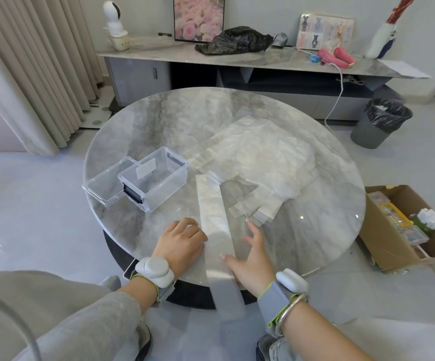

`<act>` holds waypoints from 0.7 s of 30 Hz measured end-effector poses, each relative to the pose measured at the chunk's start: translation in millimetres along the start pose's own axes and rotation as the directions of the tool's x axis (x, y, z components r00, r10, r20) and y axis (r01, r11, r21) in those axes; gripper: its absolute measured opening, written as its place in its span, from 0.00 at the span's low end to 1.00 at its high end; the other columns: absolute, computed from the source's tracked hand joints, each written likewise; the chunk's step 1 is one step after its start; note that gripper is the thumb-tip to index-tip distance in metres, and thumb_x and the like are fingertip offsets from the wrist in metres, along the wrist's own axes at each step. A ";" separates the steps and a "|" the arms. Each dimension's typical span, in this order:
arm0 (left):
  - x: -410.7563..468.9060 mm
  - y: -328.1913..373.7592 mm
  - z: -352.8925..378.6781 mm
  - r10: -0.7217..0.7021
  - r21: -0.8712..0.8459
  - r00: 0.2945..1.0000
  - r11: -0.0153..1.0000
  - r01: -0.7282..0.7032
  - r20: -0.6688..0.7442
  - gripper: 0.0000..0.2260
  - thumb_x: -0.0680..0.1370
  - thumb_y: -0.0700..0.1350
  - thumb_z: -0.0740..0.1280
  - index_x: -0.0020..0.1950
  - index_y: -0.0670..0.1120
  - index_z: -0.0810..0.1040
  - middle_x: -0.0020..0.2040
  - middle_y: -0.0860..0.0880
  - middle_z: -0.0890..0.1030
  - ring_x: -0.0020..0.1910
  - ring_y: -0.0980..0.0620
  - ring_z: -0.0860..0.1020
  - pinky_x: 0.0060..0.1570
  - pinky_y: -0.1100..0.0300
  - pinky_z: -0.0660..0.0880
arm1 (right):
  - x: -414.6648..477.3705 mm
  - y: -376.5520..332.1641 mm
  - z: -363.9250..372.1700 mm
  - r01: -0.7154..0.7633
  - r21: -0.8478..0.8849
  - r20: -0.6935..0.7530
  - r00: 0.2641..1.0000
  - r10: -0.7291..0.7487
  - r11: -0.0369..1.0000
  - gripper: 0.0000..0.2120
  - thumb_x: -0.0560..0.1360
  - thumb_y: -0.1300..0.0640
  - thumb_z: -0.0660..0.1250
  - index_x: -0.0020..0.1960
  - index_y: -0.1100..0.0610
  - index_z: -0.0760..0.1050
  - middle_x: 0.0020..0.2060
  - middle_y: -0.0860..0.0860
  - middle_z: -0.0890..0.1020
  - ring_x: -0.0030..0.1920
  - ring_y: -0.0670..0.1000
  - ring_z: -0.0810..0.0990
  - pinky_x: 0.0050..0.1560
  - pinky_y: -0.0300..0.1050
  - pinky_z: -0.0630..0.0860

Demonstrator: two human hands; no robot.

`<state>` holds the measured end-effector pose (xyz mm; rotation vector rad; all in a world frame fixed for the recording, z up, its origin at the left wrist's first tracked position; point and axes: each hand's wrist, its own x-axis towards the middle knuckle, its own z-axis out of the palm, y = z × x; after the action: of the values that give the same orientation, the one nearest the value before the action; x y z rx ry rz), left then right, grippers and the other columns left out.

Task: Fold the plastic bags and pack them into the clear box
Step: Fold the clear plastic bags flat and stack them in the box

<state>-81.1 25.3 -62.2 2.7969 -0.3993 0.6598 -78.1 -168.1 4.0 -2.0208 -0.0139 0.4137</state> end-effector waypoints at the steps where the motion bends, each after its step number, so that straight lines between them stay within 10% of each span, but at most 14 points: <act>1: -0.4 0.1 1.0 0.005 -0.004 1.000 1.000 -0.005 0.006 0.10 0.65 0.41 0.78 0.42 0.51 0.82 0.42 0.56 0.81 0.53 0.52 0.75 0.48 0.59 0.71 | -1.6 -4.8 -2.5 0.050 0.025 -0.001 0.999 -0.050 0.998 0.36 0.72 0.53 0.72 0.73 0.41 0.57 0.64 0.40 0.70 0.61 0.41 0.72 0.54 0.35 0.68; 5: -4.8 -6.2 -0.9 0.099 -0.006 0.995 0.995 -0.099 0.031 0.07 0.68 0.43 0.72 0.45 0.49 0.81 0.46 0.54 0.81 0.53 0.51 0.74 0.49 0.60 0.68 | -8.6 -28.1 -2.4 -0.053 0.329 0.202 0.979 -0.015 0.943 0.10 0.79 0.49 0.62 0.60 0.43 0.74 0.53 0.43 0.83 0.47 0.48 0.82 0.46 0.43 0.80; 21: -21.1 -15.3 -9.1 0.067 -0.112 0.980 0.993 -0.047 0.188 0.25 0.72 0.70 0.64 0.59 0.54 0.78 0.59 0.59 0.78 0.57 0.54 0.75 0.57 0.61 0.67 | 49.6 -20.3 12.4 -0.314 0.466 0.268 0.941 0.207 0.827 0.19 0.82 0.47 0.55 0.62 0.59 0.72 0.55 0.63 0.81 0.52 0.60 0.82 0.52 0.52 0.79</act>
<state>-98.1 46.6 -66.7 2.7633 -0.5365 0.3686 -31.7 -138.6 2.4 -1.4538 0.2273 0.7232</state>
